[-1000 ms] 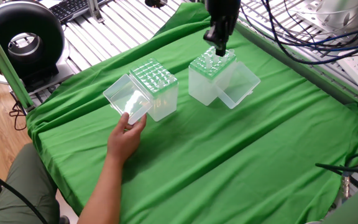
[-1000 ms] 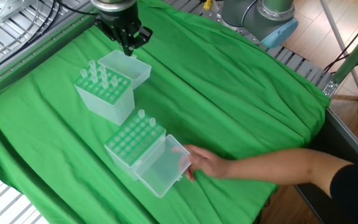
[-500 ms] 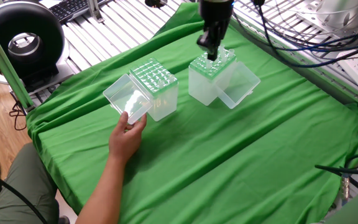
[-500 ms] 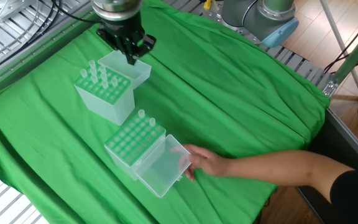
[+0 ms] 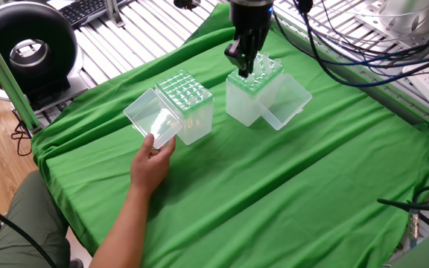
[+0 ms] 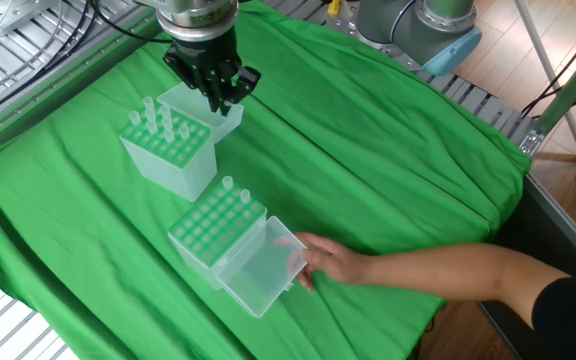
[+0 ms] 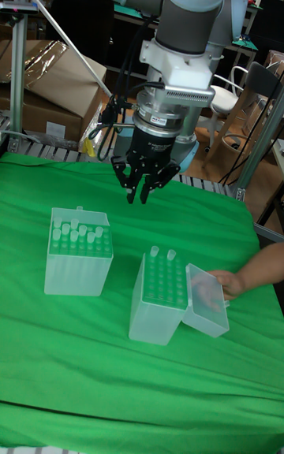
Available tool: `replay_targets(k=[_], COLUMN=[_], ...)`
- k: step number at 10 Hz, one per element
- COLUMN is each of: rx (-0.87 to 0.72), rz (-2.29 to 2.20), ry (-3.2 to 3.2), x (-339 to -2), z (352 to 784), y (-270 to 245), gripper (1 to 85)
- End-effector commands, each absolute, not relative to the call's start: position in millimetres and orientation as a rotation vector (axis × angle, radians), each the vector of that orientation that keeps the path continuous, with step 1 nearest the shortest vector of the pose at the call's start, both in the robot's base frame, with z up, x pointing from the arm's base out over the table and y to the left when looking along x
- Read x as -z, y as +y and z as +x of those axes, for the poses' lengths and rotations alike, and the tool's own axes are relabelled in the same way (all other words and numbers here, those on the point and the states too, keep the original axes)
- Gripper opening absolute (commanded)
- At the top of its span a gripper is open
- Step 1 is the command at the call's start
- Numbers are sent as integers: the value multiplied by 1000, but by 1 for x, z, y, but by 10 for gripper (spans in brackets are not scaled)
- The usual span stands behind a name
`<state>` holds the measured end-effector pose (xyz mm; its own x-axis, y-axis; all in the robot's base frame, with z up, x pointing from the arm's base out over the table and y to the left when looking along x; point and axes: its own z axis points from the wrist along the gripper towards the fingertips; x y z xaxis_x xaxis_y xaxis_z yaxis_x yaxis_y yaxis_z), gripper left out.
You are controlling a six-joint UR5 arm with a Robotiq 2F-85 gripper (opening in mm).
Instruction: Insert a large pipette tip into the holder for large pipette tips
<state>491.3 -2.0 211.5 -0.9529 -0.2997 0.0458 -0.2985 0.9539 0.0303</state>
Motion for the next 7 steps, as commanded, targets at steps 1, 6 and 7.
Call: replay_targets(k=[1,6,7], rx=[74,41,47], rz=[638,725,742], ry=[-3027,-3060,-3065], x=[-213,-213,-212], z=[491,507,511], y=[4,-5,-10], gripper=[443,417,413])
